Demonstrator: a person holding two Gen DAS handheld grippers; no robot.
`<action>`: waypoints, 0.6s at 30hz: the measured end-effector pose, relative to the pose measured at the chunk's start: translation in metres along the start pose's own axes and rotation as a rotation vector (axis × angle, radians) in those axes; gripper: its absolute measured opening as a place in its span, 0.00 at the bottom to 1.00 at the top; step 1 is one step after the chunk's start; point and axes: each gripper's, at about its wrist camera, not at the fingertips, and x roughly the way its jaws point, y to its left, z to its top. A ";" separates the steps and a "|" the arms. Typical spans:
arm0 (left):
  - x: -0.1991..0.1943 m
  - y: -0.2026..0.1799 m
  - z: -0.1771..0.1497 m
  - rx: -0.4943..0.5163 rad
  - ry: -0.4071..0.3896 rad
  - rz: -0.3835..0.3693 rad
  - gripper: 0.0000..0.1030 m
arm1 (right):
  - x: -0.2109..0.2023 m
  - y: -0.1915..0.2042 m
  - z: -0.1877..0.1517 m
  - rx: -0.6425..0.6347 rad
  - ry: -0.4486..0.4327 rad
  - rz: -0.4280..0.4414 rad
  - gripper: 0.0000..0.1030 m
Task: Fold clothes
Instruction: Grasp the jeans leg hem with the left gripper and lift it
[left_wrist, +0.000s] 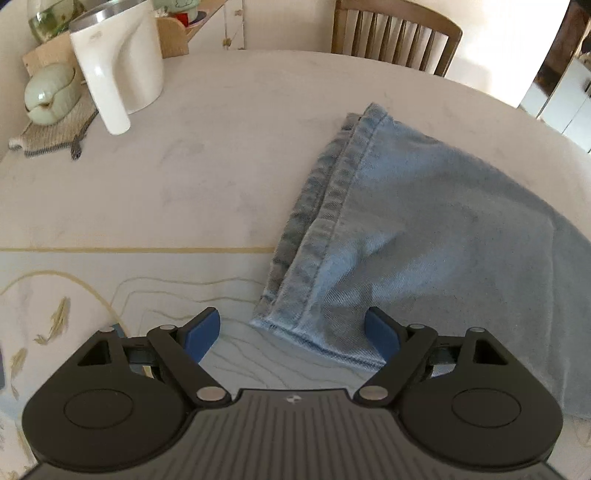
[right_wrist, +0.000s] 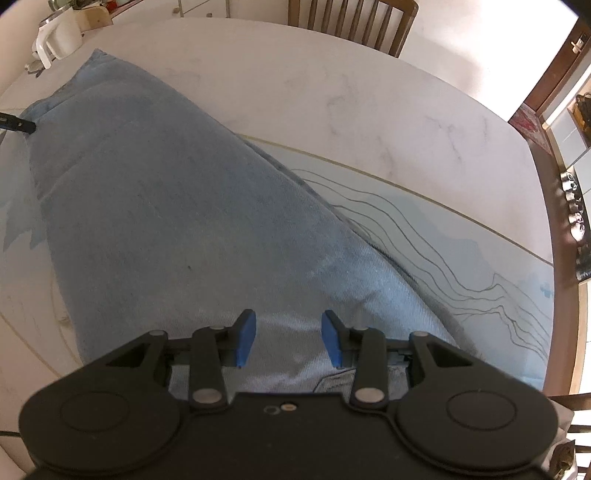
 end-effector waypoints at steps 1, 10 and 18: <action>0.000 -0.003 0.001 -0.001 -0.004 0.000 0.80 | 0.000 0.000 0.000 0.001 -0.002 0.002 1.00; -0.018 -0.033 0.002 0.019 -0.087 -0.019 0.16 | 0.002 0.000 -0.014 0.017 -0.002 0.013 1.00; -0.080 -0.118 -0.008 0.273 -0.274 -0.169 0.15 | 0.014 -0.003 -0.023 0.061 0.026 0.020 1.00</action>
